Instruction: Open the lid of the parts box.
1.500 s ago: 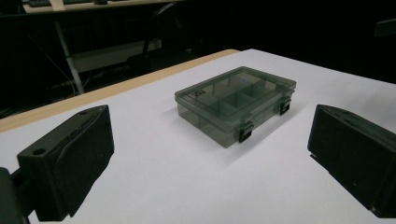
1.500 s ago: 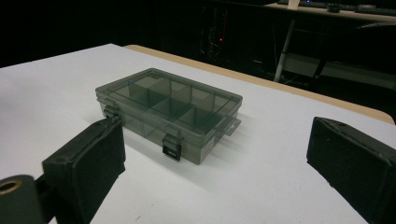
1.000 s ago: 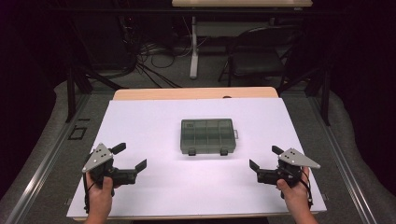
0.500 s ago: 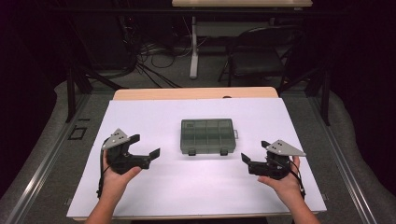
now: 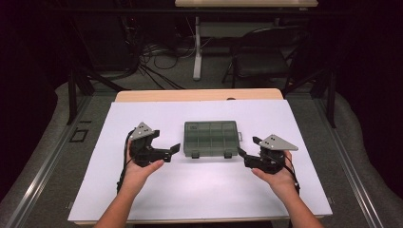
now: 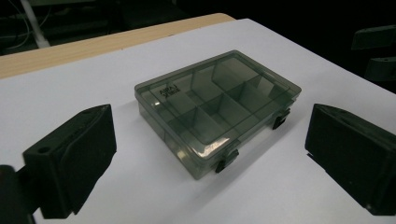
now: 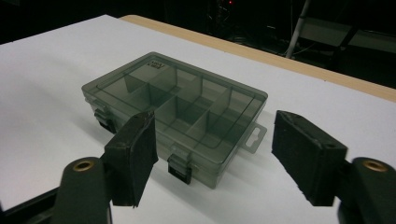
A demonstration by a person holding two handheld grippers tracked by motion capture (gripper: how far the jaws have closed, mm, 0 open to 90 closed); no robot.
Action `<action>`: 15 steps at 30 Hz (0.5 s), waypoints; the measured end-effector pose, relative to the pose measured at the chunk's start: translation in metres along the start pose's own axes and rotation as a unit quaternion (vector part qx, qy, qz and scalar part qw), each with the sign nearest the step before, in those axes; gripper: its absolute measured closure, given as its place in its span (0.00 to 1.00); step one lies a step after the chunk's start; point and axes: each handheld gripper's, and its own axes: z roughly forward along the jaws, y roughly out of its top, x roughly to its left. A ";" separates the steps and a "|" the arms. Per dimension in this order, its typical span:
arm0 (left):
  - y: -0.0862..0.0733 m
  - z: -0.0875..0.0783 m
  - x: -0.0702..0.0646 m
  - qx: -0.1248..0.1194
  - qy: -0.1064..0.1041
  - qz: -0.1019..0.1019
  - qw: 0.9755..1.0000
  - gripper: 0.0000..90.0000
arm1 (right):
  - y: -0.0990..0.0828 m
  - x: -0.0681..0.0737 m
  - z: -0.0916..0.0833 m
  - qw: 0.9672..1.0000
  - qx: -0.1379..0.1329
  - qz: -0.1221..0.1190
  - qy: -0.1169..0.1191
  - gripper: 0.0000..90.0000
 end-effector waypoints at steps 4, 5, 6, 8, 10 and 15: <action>0.001 0.008 -0.002 0.000 0.002 0.002 1.000 0.11 | 0.001 0.000 0.005 1.000 -0.002 0.004 0.001 0.38; 0.001 0.011 -0.003 0.001 0.003 0.002 1.000 0.14 | 0.001 0.000 0.008 1.000 0.001 -0.001 0.001 0.40; 0.000 0.013 -0.004 0.000 0.003 0.004 1.000 0.14 | 0.001 0.000 0.008 1.000 0.001 -0.001 0.001 0.40; 0.000 0.021 -0.007 0.004 0.000 0.005 1.000 0.20 | 0.001 0.000 0.013 1.000 0.002 -0.004 0.002 0.44; -0.001 0.024 -0.008 0.004 -0.003 0.006 1.000 0.23 | 0.001 0.000 0.014 1.000 0.003 -0.006 0.003 0.45; -0.009 0.038 -0.014 -0.006 0.009 -0.006 1.000 0.43 | -0.004 -0.002 0.020 1.000 0.016 -0.007 0.010 0.50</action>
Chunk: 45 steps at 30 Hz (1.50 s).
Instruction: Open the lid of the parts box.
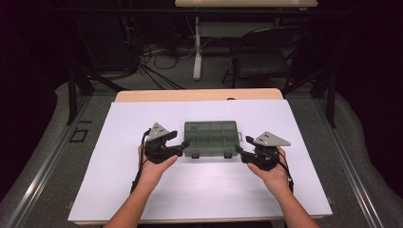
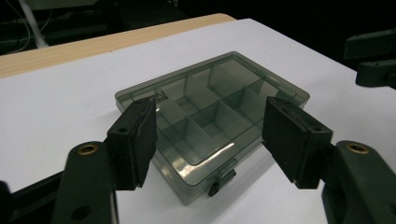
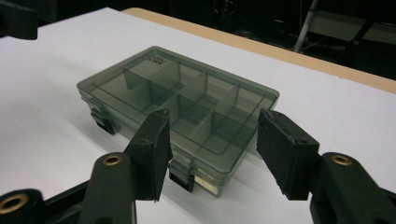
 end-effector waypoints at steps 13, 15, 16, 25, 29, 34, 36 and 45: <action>-0.025 0.023 -0.012 0.061 0.001 0.009 0.998 0.53 | -0.019 0.006 0.008 1.000 -0.005 0.004 0.015 0.64; -0.031 0.024 -0.015 0.064 -0.008 0.002 0.998 0.58 | -0.024 0.008 0.011 1.000 0.005 0.009 0.013 0.71; -0.032 0.024 -0.015 0.064 -0.008 0.001 0.998 0.61 | -0.026 0.008 0.012 1.000 0.009 0.013 0.016 0.75; -0.043 0.026 -0.018 0.068 -0.007 -0.008 0.998 0.84 | -0.034 0.012 0.018 0.999 0.031 0.009 0.026 0.90; -0.050 0.030 -0.020 0.080 -0.010 -0.012 0.997 0.94 | -0.040 0.013 0.026 0.998 0.052 0.013 0.030 0.99; -0.053 0.034 -0.020 0.092 -0.008 -0.011 0.996 1.00 | -0.041 0.012 0.029 0.998 0.056 0.016 0.032 1.00; -0.054 0.035 -0.019 0.101 -0.006 -0.013 0.995 1.00 | -0.041 0.011 0.031 0.998 0.060 0.014 0.032 1.00; -0.056 0.038 -0.014 0.103 -0.003 -0.031 0.994 1.00 | -0.044 0.011 0.036 0.997 0.071 0.016 0.029 1.00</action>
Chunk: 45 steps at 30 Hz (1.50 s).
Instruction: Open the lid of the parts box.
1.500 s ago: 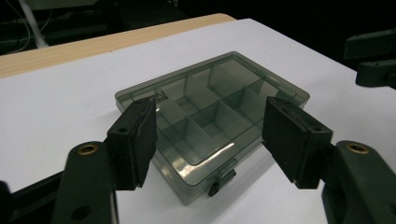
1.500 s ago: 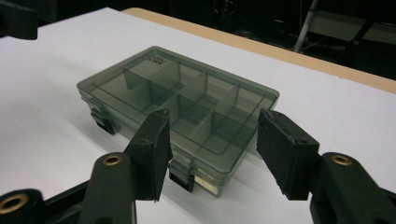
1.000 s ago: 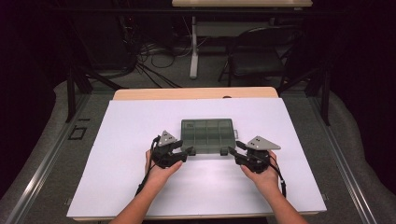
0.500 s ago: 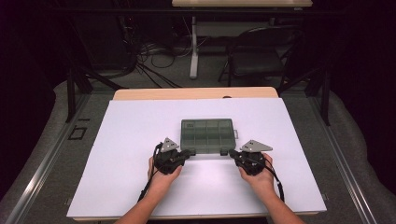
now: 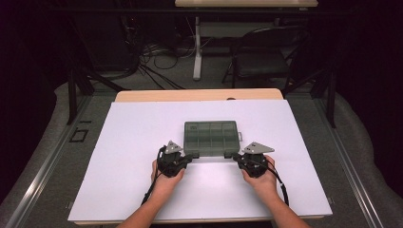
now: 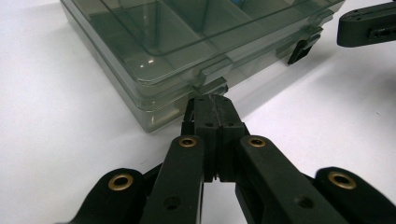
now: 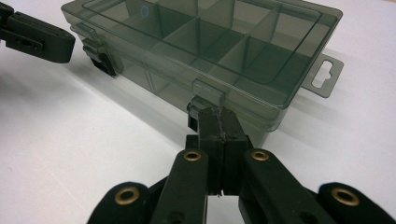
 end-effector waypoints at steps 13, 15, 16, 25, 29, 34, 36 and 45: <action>0.001 0.003 0.004 -0.001 0.005 -0.001 1.000 1.00 | -0.001 -0.001 0.008 1.000 -0.001 0.006 -0.004 1.00; 0.001 0.003 0.004 -0.002 0.005 -0.004 1.000 1.00 | -0.001 -0.002 0.008 1.000 -0.001 0.005 -0.005 1.00; 0.001 0.003 0.005 -0.003 0.004 -0.004 1.000 1.00 | -0.001 -0.002 0.008 1.000 0.003 0.005 -0.004 1.00; 0.002 0.004 0.006 -0.007 0.003 -0.003 1.000 1.00 | -0.002 -0.002 0.009 1.000 -0.003 0.006 -0.006 0.99; 0.002 0.004 0.005 -0.009 0.004 -0.004 1.000 1.00 | -0.002 -0.001 0.009 1.000 -0.005 0.004 -0.006 0.99; 0.003 0.002 0.004 -0.014 0.000 -0.003 1.000 1.00 | -0.001 -0.001 0.008 1.000 -0.017 0.008 -0.001 1.00; 0.004 0.002 0.004 -0.017 -0.001 -0.002 1.000 1.00 | 0.000 0.000 0.006 1.000 -0.014 0.010 -0.002 1.00; 0.008 -0.005 0.005 -0.031 0.004 -0.008 0.999 1.00 | 0.003 -0.004 -0.001 0.999 -0.038 0.015 -0.007 0.99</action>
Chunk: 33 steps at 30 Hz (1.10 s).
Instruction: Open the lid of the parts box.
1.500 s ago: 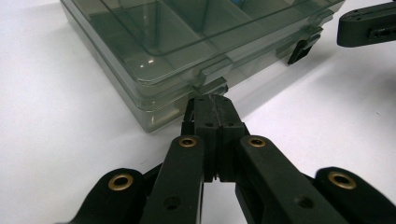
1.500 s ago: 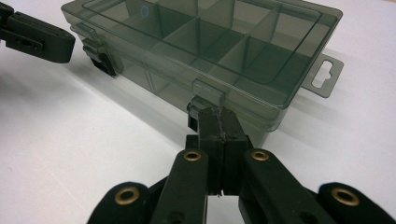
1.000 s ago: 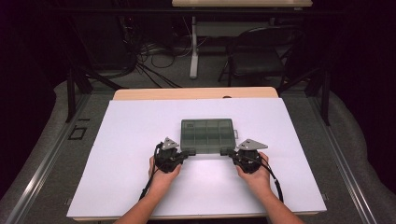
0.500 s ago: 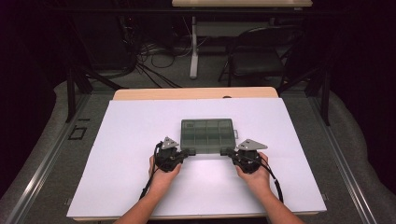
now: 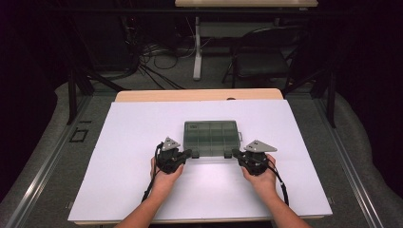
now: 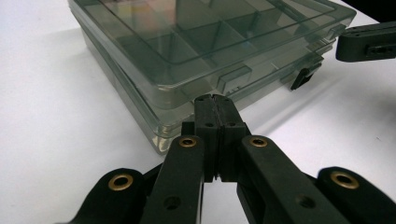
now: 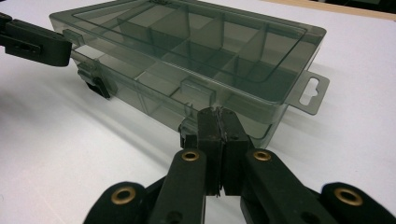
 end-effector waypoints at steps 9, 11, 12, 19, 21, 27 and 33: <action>0.001 -0.002 0.003 -0.005 0.007 -0.006 1.000 1.00 | 0.002 -0.002 0.000 1.000 0.000 0.002 -0.003 1.00; 0.002 -0.002 0.004 -0.004 0.008 -0.006 1.000 1.00 | 0.003 -0.002 -0.001 1.000 0.001 0.003 -0.002 1.00; 0.002 -0.002 0.004 -0.005 0.007 -0.008 1.000 1.00 | 0.003 -0.001 -0.001 1.000 0.002 0.000 -0.001 1.00; 0.003 -0.003 0.005 -0.006 0.007 -0.012 1.000 1.00 | 0.003 -0.002 0.002 1.000 0.006 -0.001 -0.004 0.99; 0.004 -0.002 0.006 -0.006 0.007 -0.014 1.000 1.00 | 0.004 -0.004 0.003 1.000 0.006 0.002 -0.010 0.99; 0.012 -0.004 0.006 -0.006 0.010 -0.012 1.000 1.00 | 0.009 -0.007 0.003 1.000 0.002 0.007 -0.013 0.99; 0.031 -0.006 0.009 -0.011 0.012 -0.016 1.000 1.00 | 0.021 -0.011 0.004 1.000 -0.002 0.009 -0.020 0.99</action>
